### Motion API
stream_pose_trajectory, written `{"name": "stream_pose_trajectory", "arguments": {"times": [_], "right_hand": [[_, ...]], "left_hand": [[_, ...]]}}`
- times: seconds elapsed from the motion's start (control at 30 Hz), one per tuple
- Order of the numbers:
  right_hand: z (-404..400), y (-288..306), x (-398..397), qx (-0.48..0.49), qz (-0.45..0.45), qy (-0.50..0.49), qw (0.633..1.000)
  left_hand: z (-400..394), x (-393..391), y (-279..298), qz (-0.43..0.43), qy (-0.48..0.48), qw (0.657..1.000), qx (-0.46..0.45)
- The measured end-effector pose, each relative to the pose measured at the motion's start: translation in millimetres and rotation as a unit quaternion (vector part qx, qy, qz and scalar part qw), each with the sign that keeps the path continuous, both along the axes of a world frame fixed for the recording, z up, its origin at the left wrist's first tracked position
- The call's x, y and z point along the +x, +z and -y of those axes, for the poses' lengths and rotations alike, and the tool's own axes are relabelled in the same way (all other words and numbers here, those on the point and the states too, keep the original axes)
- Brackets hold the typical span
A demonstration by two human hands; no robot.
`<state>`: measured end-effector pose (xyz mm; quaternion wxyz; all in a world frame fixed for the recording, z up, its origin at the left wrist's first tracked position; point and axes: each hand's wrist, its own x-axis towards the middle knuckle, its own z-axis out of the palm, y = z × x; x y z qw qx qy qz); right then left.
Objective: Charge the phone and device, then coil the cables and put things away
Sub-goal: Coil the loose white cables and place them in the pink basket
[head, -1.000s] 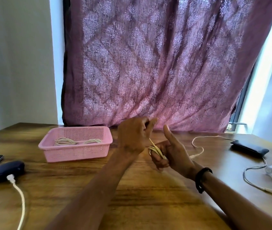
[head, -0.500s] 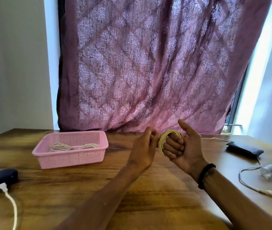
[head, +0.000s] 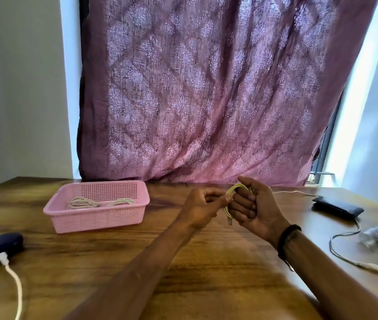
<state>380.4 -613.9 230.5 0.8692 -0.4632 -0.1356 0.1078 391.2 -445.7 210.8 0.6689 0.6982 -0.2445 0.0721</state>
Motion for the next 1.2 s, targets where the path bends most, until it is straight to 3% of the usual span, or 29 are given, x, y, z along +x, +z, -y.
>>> {"name": "stream_pose_trajectory", "arguments": {"times": [0.17, 0.37, 0.63, 0.8, 0.87, 1.03, 1.2], "right_hand": [[5, -3, 2, 0.064, -0.021, 0.097, 0.993], [-5, 3, -3, 0.071, 0.022, 0.110, 0.991], [-11, 4, -7, 0.031, 0.070, 0.016, 0.997], [-15, -9, -1, -0.063, 0.020, -0.199, 0.978], [-16, -13, -2, -0.090, -0.001, -0.246, 0.965], [-16, -10, -2, -0.133, -0.017, -0.226, 0.965], [-16, -11, 0, -0.197, 0.039, -0.172, 0.964]], "left_hand": [[1, 1, 5, -0.094, -0.053, 0.992, -0.068], [7, -4, 10, -0.210, -0.149, 0.942, -0.217], [7, -8, 14, -0.163, -0.109, 0.966, -0.166], [5, -15, 9, -0.008, -0.015, 1.000, -0.014], [8, -18, 6, 0.006, -0.005, 1.000, -0.013], [9, -11, -4, -0.074, 0.004, 0.994, -0.085], [1, 1, -10, -0.099, 0.068, 0.986, -0.119]]}}
